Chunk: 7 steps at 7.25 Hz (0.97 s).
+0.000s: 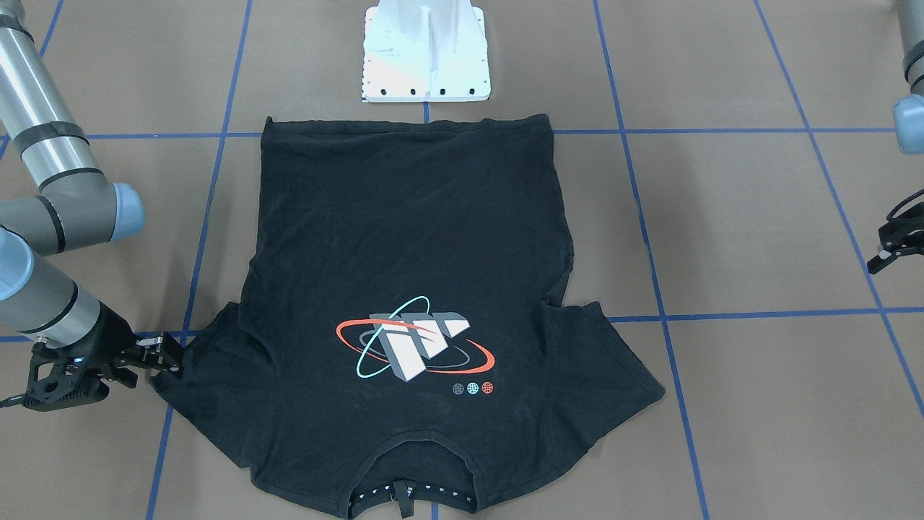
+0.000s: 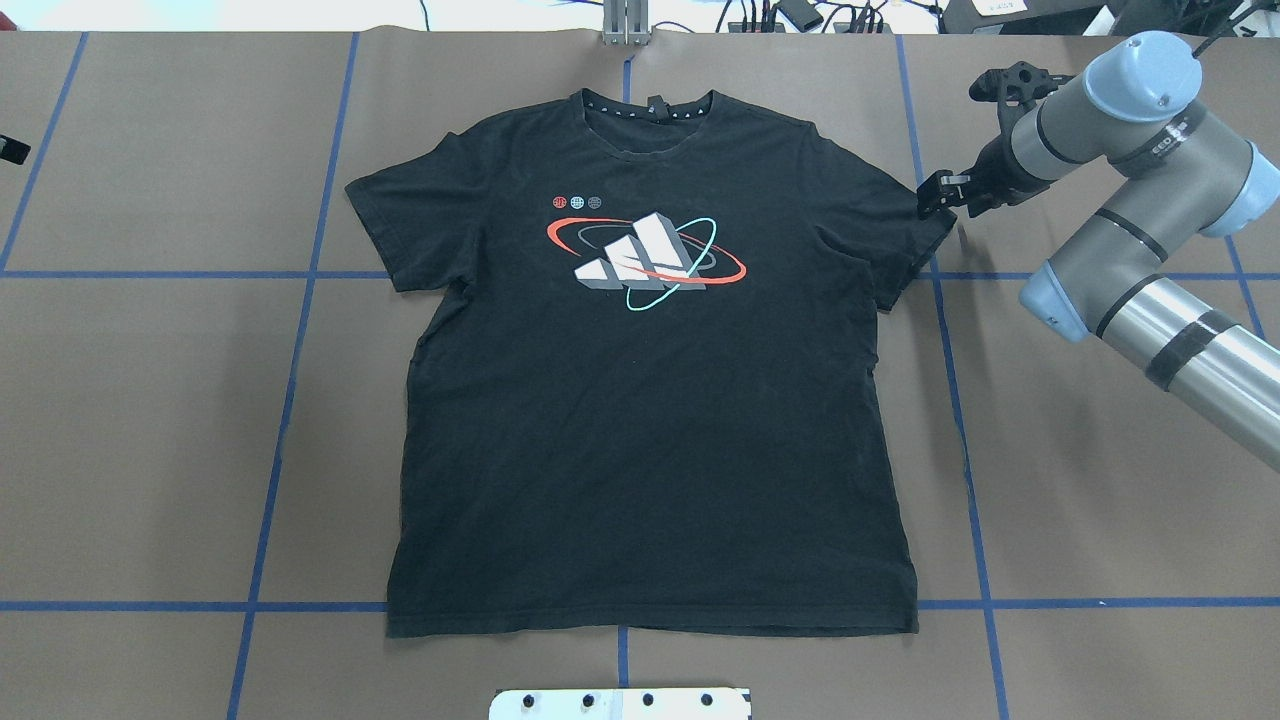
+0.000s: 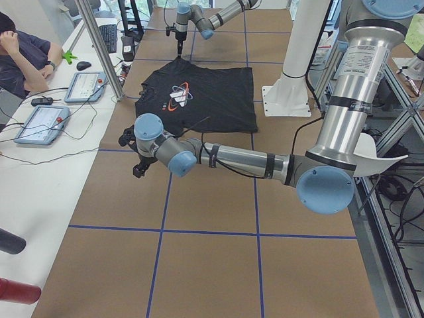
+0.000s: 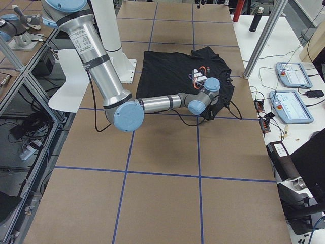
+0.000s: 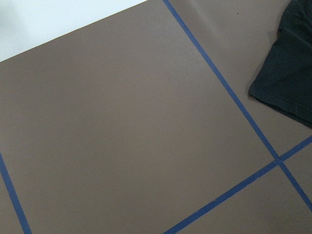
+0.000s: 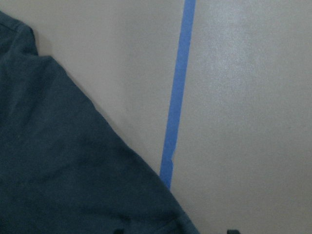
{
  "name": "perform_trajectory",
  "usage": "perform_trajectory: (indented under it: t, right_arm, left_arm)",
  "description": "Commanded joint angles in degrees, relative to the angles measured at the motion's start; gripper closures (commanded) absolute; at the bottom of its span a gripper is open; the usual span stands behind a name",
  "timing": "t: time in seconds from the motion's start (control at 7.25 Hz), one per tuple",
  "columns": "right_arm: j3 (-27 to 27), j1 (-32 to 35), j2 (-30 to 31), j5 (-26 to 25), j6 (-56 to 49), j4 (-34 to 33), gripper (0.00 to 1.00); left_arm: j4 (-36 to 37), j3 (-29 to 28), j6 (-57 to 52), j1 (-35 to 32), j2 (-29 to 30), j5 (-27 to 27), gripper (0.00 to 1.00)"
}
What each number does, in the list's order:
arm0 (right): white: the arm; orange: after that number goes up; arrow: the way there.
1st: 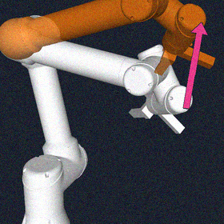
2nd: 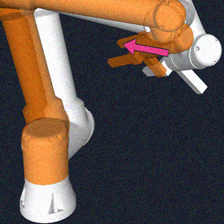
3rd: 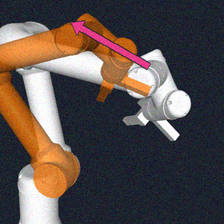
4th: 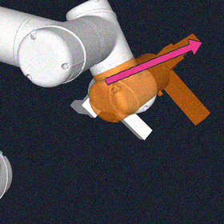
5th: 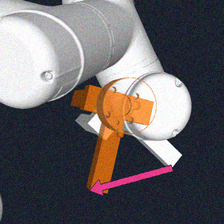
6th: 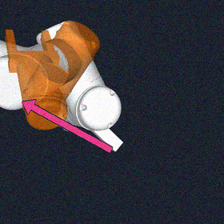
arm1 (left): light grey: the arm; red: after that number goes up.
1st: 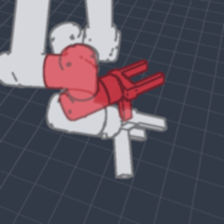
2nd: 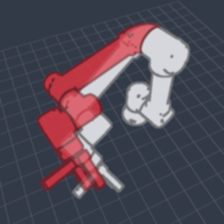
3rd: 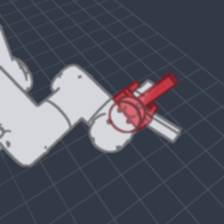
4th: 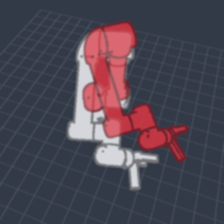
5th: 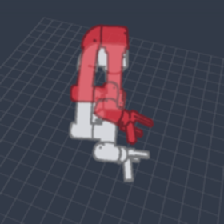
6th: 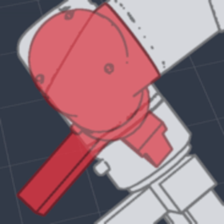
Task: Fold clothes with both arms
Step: 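Move the right gripper to the sleeve of the black t-shirt nearest it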
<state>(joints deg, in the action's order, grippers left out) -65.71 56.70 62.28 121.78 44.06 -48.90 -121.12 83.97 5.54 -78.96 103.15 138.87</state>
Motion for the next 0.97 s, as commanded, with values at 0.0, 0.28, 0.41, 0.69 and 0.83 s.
perform_trajectory:
  t: [0.0,0.28,0.41,0.69,0.83]
  right_arm:
    - [1.0,-0.3,0.4,-1.4,-4.1,1.5,0.29]
    - [1.1,-1.0,0.2,-2.1,-4.1,1.4,0.68]
    - [0.9,-0.9,0.2,-2.0,-4.2,1.5,0.85]
    - [0.6,-0.7,0.2,-2.0,-4.2,1.6,1.00]
    - [0.5,-0.4,0.1,-2.0,-4.0,1.6,1.00]
  left_arm:
    - [-3.7,-2.6,0.0,0.0,-0.1,0.0,0.00]
    - [-4.1,-2.9,0.1,0.0,0.0,0.0,0.00]
    - [-4.1,-2.8,0.1,0.0,0.0,0.0,0.00]
    - [-4.1,-2.8,0.1,0.0,-0.1,0.0,0.00]
    - [-4.1,-2.8,0.1,0.0,-0.1,0.0,0.00]
